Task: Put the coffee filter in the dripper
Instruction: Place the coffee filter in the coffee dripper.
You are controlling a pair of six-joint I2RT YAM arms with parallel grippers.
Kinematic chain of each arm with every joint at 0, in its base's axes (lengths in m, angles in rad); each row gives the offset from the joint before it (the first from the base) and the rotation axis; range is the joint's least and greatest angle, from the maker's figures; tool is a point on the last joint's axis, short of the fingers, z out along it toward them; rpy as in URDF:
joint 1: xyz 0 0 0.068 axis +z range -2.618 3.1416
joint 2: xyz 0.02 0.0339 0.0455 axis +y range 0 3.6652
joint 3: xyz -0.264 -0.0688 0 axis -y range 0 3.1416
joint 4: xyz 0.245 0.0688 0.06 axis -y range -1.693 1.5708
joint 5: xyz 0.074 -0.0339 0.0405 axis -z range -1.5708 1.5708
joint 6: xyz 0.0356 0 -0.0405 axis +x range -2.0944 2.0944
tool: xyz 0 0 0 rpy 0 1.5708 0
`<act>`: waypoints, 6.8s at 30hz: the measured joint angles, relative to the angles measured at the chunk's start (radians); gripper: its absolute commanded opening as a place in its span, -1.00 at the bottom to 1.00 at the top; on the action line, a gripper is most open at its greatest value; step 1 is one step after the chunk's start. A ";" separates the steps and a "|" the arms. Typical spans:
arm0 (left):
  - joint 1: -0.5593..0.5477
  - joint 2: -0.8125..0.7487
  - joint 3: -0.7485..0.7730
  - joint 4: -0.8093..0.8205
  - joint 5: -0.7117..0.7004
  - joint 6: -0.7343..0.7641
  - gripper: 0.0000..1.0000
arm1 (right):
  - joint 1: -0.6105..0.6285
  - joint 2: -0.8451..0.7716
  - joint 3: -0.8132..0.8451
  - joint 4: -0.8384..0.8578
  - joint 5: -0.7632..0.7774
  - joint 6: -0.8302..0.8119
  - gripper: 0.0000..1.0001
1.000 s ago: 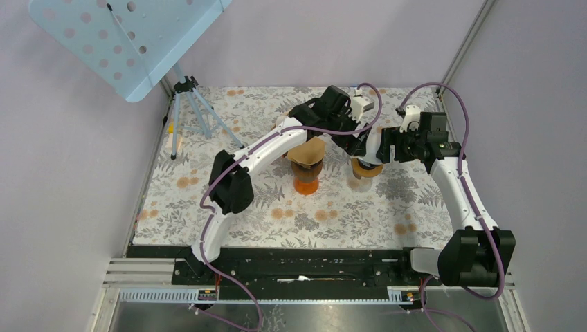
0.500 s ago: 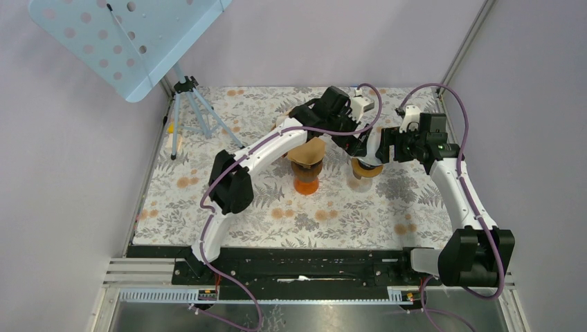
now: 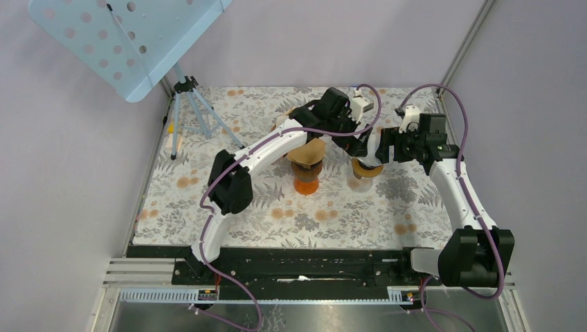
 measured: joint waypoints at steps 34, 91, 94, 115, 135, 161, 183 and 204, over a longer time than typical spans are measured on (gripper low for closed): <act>0.000 0.000 0.064 -0.055 -0.017 0.012 0.98 | 0.000 -0.005 0.128 -0.112 -0.051 0.016 0.72; 0.000 -0.063 -0.077 0.011 -0.034 -0.168 0.98 | 0.000 0.002 0.057 -0.107 -0.021 0.005 0.67; 0.000 -0.059 -0.077 0.014 -0.034 -0.168 0.98 | 0.000 0.009 0.048 -0.101 -0.016 0.003 0.67; -0.009 -0.051 -0.116 0.079 -0.047 -0.142 0.98 | 0.015 0.013 0.008 -0.042 -0.015 0.000 0.68; -0.010 -0.052 -0.099 0.056 -0.068 -0.105 0.98 | 0.018 0.009 0.078 -0.112 -0.017 0.009 0.69; -0.010 -0.052 -0.032 0.006 -0.040 -0.112 0.98 | 0.018 0.005 0.108 -0.162 -0.027 0.016 0.68; 0.008 -0.097 -0.003 -0.002 0.007 -0.116 0.98 | 0.018 -0.003 0.190 -0.213 -0.048 0.016 0.70; 0.016 -0.117 -0.074 0.000 0.039 -0.146 0.98 | 0.018 0.004 0.196 -0.264 -0.043 -0.008 0.69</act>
